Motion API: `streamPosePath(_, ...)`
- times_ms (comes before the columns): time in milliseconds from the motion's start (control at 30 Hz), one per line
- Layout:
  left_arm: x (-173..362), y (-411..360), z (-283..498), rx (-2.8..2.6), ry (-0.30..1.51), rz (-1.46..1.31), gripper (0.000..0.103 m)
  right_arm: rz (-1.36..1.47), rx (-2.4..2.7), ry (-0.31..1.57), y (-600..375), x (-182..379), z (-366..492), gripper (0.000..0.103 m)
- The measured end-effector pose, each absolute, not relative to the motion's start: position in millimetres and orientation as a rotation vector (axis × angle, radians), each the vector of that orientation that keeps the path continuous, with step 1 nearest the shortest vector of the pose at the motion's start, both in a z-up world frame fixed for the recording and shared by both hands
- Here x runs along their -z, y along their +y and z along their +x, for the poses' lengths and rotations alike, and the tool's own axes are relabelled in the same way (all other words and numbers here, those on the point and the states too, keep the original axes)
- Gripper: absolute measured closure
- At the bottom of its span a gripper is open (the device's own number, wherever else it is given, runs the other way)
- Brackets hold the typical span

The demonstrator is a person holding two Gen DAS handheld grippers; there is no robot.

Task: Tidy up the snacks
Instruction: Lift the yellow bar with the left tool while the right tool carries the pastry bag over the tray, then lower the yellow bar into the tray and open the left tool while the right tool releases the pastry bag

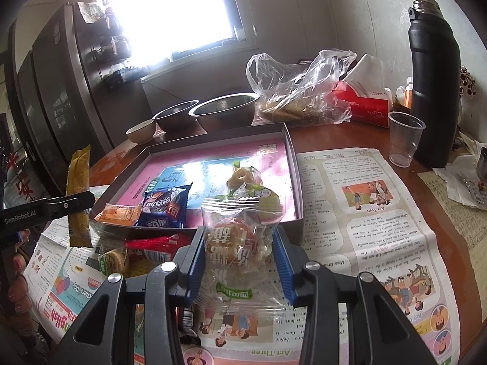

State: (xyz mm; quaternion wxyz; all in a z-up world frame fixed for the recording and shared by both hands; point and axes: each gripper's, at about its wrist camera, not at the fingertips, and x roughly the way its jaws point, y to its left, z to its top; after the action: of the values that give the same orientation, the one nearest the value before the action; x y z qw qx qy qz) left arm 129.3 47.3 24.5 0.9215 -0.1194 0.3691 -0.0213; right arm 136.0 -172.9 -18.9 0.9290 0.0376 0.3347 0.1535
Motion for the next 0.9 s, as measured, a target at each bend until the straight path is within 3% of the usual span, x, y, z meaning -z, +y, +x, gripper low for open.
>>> streamPosePath(900,6,47,191,0.094,0.813,-0.256,0.085,0.021,-0.378,0.705,-122,19,185,0.061)
